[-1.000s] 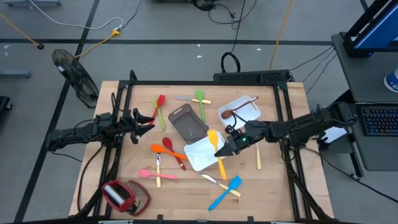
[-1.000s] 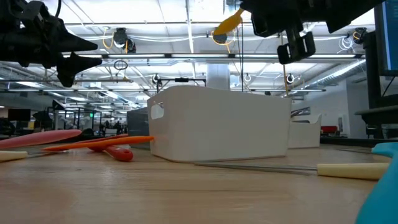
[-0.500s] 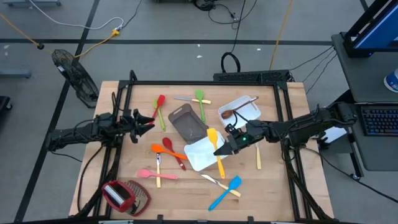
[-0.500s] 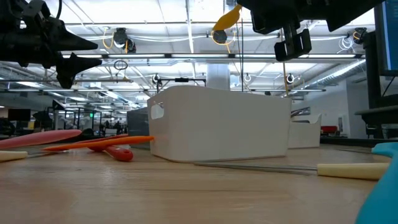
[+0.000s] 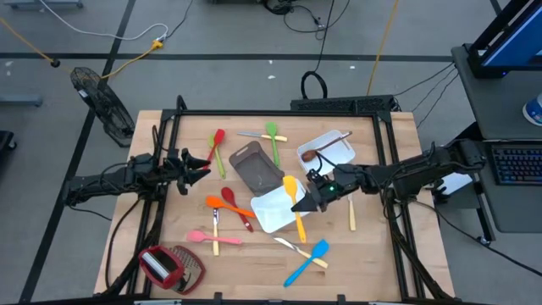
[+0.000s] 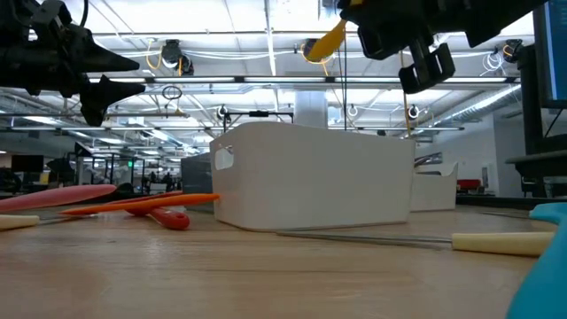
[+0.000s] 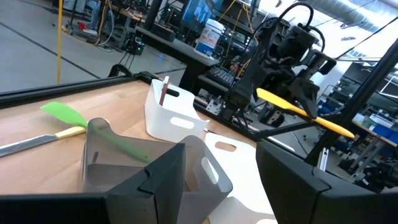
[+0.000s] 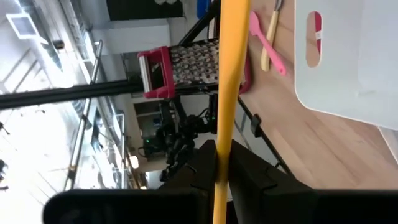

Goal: Pick & Place Kitchen Items
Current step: Put the yellow spatula into the bottom white bin

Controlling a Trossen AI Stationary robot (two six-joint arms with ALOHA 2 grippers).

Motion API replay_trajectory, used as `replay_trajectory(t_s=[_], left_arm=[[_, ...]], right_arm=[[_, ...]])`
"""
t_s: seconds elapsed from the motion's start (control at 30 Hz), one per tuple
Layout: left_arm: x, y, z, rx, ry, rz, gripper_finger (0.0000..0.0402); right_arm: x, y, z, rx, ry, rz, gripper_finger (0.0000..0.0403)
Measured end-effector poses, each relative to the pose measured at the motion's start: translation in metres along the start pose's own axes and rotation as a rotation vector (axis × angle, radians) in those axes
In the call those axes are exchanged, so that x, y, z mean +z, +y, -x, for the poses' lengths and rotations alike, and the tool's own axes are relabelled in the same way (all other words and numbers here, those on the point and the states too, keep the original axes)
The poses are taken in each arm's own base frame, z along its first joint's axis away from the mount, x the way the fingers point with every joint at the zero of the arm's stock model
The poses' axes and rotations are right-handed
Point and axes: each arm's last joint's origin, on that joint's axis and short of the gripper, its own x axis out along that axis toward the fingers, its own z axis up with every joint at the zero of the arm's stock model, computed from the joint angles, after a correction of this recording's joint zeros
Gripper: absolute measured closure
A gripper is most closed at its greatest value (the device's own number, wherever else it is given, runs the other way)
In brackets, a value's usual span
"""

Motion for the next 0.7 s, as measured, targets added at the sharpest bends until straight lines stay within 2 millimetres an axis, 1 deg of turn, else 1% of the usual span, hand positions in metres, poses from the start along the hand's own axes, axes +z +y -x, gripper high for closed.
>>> replay_trajectory(t_s=[0.17, 0.3, 0.5, 0.6, 0.7], left_arm=[[0.000, 0.000, 0.000, 0.000, 0.000, 0.000, 0.0199], [0.000, 0.000, 0.000, 0.000, 0.000, 0.000, 0.0199], [0.000, 0.000, 0.000, -0.001, 0.001, 0.000, 0.0199], [0.000, 0.000, 0.000, -0.001, 0.000, 0.004, 0.0199], [0.000, 0.000, 0.000, -0.004, 0.001, 0.005, 0.0199]], right_arm=[[0.000, -0.001, 0.000, -0.013, -0.013, -0.059, 0.0378], [0.002, -0.002, 0.000, -0.022, -0.046, -0.063, 0.0381], [0.012, -0.001, 0.003, -0.010, -0.139, -0.024, 0.0385], [0.019, 0.000, 0.005, 0.000, -0.162, 0.007, 0.0381], [0.026, 0.000, 0.008, -0.002, -0.161, 0.054, 0.0385]])
